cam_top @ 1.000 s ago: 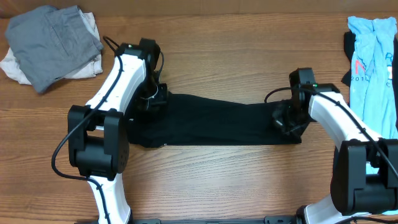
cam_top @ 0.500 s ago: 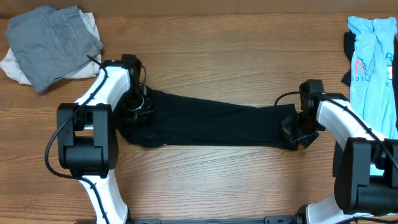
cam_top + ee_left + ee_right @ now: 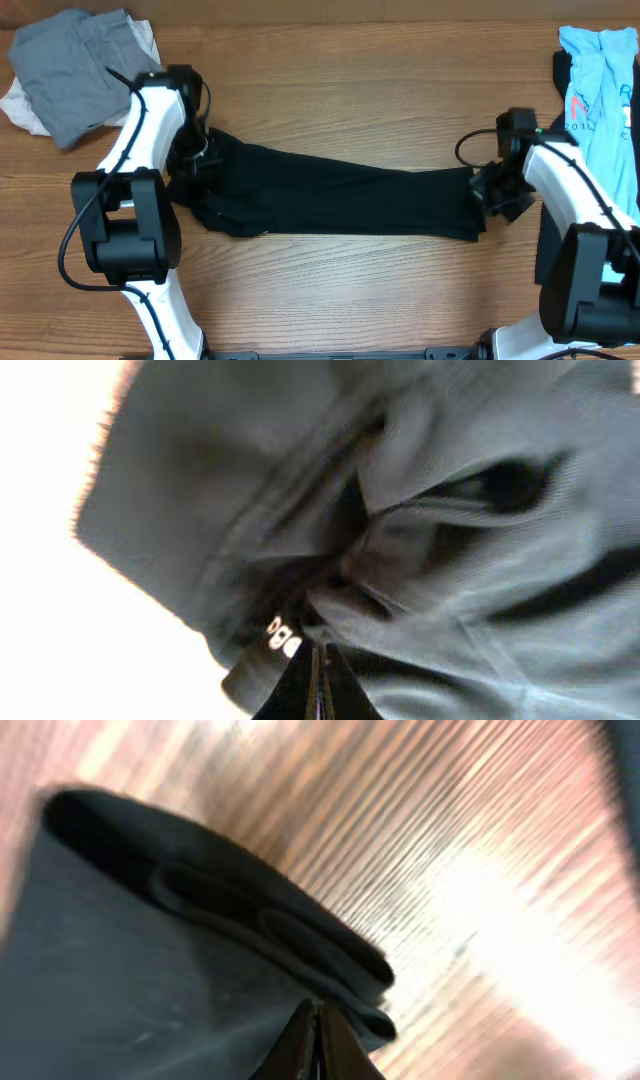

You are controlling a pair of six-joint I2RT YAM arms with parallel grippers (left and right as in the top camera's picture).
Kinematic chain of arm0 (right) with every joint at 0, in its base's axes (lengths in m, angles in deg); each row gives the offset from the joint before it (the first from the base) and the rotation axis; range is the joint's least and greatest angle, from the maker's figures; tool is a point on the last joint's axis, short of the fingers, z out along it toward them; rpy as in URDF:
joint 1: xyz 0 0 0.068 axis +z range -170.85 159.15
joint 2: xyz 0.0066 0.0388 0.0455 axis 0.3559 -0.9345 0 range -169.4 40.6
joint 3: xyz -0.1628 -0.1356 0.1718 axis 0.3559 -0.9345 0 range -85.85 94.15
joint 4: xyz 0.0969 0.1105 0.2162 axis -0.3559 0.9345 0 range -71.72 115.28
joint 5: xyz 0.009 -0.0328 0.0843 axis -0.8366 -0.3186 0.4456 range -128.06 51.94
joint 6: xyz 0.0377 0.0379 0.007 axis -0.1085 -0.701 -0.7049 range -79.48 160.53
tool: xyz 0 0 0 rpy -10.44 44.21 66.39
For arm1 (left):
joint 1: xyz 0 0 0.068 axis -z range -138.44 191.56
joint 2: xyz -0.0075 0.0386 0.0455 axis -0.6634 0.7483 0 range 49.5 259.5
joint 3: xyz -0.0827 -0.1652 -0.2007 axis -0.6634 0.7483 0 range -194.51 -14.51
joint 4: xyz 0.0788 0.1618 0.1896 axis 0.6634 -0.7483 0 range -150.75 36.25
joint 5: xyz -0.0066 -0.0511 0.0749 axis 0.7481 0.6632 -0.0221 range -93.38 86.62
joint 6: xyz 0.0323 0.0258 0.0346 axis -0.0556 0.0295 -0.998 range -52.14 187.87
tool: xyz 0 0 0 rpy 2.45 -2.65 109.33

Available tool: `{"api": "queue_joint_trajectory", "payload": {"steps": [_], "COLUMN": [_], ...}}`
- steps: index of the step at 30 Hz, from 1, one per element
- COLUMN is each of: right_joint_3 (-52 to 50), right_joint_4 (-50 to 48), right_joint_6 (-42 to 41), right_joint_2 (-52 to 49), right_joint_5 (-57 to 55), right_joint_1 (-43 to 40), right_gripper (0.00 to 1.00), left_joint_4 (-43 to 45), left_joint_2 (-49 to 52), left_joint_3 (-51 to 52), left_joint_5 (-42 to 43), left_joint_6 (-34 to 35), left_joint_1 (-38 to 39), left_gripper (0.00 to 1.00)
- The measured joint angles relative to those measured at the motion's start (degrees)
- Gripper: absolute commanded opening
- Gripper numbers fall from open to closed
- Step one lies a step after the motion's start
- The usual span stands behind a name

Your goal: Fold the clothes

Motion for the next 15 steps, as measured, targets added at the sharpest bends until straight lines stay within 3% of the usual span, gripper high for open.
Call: {"api": "queue_joint_trajectory", "payload": {"steps": [2, 4, 5, 6, 7, 8, 9, 15], "right_joint_3": [3.21, 6.69, 8.22, 9.70, 10.71, 11.39, 11.85, 11.96], "right_joint_4": [2.27, 4.57, 5.40, 6.08, 6.45, 6.56, 6.69, 5.70], "right_joint_6": [0.07, -0.07, -0.11, -0.04, 0.28, 0.70, 1.38, 8.15], "right_joint_2": [0.00, 0.00, 0.00, 0.00, 0.00, 0.00, 0.00, 0.00], "right_joint_5": [-1.42, -2.40, -2.80, -3.02, -3.23, -3.45, -3.61, -1.36], "right_joint_1": [-0.02, -0.28, -0.59, -1.09, -1.64, -2.32, -3.21, -11.17], "right_gripper": [0.34, 0.80, 0.94, 1.00, 1.00, 1.00, 1.00, 1.00], "left_joint_4": [-1.46, -2.58, -3.13, -3.56, -4.17, -4.87, -5.88, -8.66], "left_joint_2": [-0.11, -0.57, -1.05, -1.88, -2.84, -3.91, -5.38, -13.49], "left_joint_3": [-3.08, -5.20, -5.81, -6.21, -6.43, -6.54, -6.54, -6.99], "left_joint_5": [-0.61, -0.96, -1.03, -1.22, -1.42, -1.75, -2.23, -3.52], "left_joint_6": [0.15, 0.17, 0.17, 0.20, 0.33, 0.55, 0.59, 1.27], "left_joint_1": [0.00, 0.00, 0.00, 0.00, 0.00, 0.00, 0.00, 0.00], "left_gripper": [0.04, 0.06, 0.10, 0.20, 0.47, 0.93, 1.00, 1.00]}}
